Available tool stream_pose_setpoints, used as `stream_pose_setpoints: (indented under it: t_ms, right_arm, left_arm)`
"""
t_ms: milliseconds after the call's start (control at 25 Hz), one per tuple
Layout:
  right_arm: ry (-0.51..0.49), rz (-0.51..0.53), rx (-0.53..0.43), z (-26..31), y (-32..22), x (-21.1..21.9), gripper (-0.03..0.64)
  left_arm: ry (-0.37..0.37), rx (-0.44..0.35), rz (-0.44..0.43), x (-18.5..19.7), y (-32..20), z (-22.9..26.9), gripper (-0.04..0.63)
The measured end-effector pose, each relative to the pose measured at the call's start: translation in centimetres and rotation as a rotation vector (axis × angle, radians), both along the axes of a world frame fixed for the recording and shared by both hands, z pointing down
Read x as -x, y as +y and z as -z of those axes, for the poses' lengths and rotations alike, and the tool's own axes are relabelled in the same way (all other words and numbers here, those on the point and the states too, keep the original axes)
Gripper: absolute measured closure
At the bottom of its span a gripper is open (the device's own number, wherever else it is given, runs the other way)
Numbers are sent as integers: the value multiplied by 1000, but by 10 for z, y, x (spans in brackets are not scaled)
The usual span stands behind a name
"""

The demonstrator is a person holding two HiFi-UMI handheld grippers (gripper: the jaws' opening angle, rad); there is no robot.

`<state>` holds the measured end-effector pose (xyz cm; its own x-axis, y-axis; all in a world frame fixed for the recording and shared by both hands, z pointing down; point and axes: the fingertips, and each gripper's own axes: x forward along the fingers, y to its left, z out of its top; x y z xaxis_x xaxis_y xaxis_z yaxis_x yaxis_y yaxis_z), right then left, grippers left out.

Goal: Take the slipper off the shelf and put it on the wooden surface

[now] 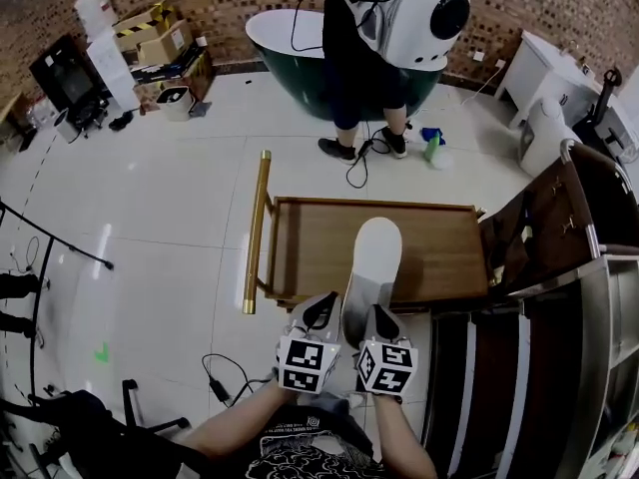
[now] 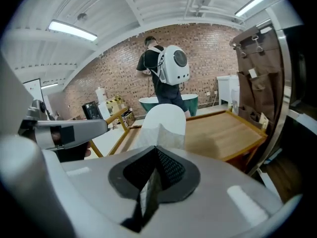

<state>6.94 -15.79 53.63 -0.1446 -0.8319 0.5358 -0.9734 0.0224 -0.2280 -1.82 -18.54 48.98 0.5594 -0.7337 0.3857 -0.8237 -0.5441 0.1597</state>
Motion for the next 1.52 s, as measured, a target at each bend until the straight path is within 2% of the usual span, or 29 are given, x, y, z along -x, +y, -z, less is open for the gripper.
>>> stream_pose_setpoints:
  t_ms: [280, 520, 760, 1000, 1080, 1160, 1360, 1520]
  right_arm:
    - [40, 109, 28, -21, -58, 71, 611]
    - [77, 155, 66, -52, -105, 110, 611]
    - [79, 145, 97, -71, -136, 133, 607]
    - [60, 160, 117, -83, -140, 139, 588]
    - [36, 162, 100, -81, -138, 140, 588]
    - [14, 163, 79, -74, -138, 140, 543]
    - [24, 186, 38, -48, -127, 134, 543]
    - [2, 175, -1, -22, -109, 121, 543]
  left_arm:
    - [9, 3, 64, 65, -41, 2, 591]
    - [46, 13, 60, 96, -64, 1, 591]
    - [68, 38, -23, 93, -64, 3, 591]
    - [71, 49, -47, 93, -71, 4, 591]
    - [70, 44, -43, 94, -74, 4, 591]
    - [68, 43, -43, 94, -75, 6, 591]
    - [66, 48, -63, 91, -69, 18, 591]
    - [58, 23, -113, 81, -64, 34, 591]
